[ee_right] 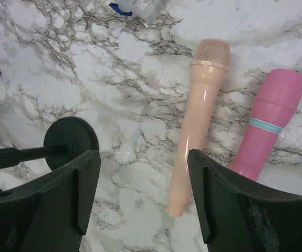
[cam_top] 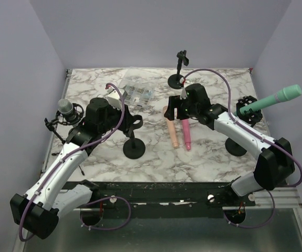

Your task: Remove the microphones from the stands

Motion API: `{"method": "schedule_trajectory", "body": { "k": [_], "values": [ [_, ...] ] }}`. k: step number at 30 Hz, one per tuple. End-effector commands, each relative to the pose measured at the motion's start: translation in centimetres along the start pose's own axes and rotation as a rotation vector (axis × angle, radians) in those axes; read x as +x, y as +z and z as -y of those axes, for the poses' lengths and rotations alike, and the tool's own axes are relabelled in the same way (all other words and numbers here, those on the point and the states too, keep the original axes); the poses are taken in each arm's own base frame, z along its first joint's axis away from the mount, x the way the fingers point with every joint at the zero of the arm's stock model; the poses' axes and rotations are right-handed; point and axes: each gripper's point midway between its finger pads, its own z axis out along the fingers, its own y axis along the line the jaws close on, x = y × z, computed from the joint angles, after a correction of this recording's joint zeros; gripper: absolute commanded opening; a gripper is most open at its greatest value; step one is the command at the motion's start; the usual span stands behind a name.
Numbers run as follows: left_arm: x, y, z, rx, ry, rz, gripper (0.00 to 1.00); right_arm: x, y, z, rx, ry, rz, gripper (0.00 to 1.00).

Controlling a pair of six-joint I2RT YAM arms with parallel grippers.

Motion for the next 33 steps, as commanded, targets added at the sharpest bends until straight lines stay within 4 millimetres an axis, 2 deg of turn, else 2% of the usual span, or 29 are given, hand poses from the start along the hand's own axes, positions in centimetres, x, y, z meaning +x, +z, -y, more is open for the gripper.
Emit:
{"method": "schedule_trajectory", "body": {
  "k": [1,4,6,11,14,16,17,21,26,31,33],
  "values": [
    [3.2,0.1,-2.0,-0.096,-0.020,-0.118,0.29,-0.3,-0.9,-1.2,-0.057,-0.004,0.025,0.75],
    [2.9,0.1,-2.0,-0.101,-0.023,-0.113,0.32,-0.5,-1.3,-1.4,-0.065,-0.004,0.037,0.75],
    [1.7,-0.6,-1.7,-0.106,-0.015,-0.097,0.39,-0.9,-1.7,-1.6,-0.073,-0.007,0.051,0.75],
    [-3.5,-4.0,0.5,-0.065,0.017,0.007,0.73,-1.9,-2.6,-2.9,-0.132,-0.006,0.095,0.80],
    [-6.8,-6.6,2.2,-0.034,0.033,0.085,0.84,-2.6,-2.9,-3.8,-0.159,-0.010,0.111,0.82],
    [-8.3,-8.3,3.0,-0.024,0.036,0.119,0.95,-2.9,-3.1,-4.5,-0.175,-0.017,0.119,0.83],
    [-8.9,-9.1,3.3,-0.022,0.035,0.130,0.98,-3.2,-3.2,-4.8,-0.181,-0.020,0.125,0.84],
    [-10.7,-12.4,3.4,-0.076,0.038,0.174,0.98,-4.3,-4.0,-6.7,-0.217,-0.042,0.157,0.85],
    [-11.5,-16.9,0.1,-0.313,0.025,0.239,0.98,-5.0,-4.7,-9.8,-0.266,-0.076,0.184,0.86],
    [-11.2,-22.1,-5.2,-0.676,-0.029,0.316,0.98,-4.4,-4.8,-11.7,-0.297,-0.092,0.179,0.86],
    [-10.9,-23.4,-6.9,-0.798,-0.038,0.331,0.98,-4.1,-4.7,-12.0,-0.302,-0.091,0.174,0.86]
  ]
}}
